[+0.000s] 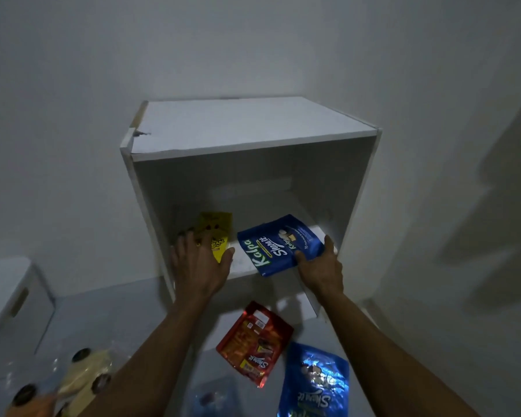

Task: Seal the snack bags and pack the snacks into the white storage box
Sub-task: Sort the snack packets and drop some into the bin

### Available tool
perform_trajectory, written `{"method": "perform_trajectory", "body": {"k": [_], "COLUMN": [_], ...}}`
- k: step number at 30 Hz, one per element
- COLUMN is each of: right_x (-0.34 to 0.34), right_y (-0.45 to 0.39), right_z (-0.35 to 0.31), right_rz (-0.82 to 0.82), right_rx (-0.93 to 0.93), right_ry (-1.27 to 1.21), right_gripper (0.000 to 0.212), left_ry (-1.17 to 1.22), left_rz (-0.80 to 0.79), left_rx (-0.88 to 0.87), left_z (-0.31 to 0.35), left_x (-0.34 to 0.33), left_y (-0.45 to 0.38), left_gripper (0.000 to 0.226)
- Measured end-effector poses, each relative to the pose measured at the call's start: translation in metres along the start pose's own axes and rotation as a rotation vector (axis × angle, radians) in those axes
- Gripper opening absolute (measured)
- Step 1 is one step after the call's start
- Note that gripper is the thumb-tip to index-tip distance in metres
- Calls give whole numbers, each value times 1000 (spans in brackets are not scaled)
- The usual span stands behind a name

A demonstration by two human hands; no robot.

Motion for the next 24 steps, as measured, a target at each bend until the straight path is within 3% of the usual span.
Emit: {"method": "perform_trajectory", "body": {"k": [6, 12, 15, 19, 24], "right_x": [-18, -11, -6, 2, 29], "right_y": [-15, -21, -19, -14, 8], "right_z": [12, 16, 22, 30, 29], "right_rz": [36, 93, 133, 214, 271], "right_rx": [-71, -142, -187, -199, -94], "right_ry": [43, -117, -140, -313, -431], "right_gripper": [90, 76, 60, 21, 19], "left_ry": [-16, 86, 106, 125, 206], "left_rz": [-24, -14, -18, -4, 29], "left_rx": [63, 50, 77, 91, 118], "left_z": [-9, -8, -6, -1, 10], "left_x": [-26, -34, -35, -30, -10], "left_y": [-1, 6, 10, 22, 45], "left_gripper": [59, 55, 51, 47, 50]}}
Point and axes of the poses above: each hand's wrist, its own y-axis away from the middle knuckle, its own x-axis out of the back of the hand, z = x × y, the point moved 7 cm from there along -y, towards the middle knuckle, and after that the axes turned 5 degrees about z, right-handed, at the moved point
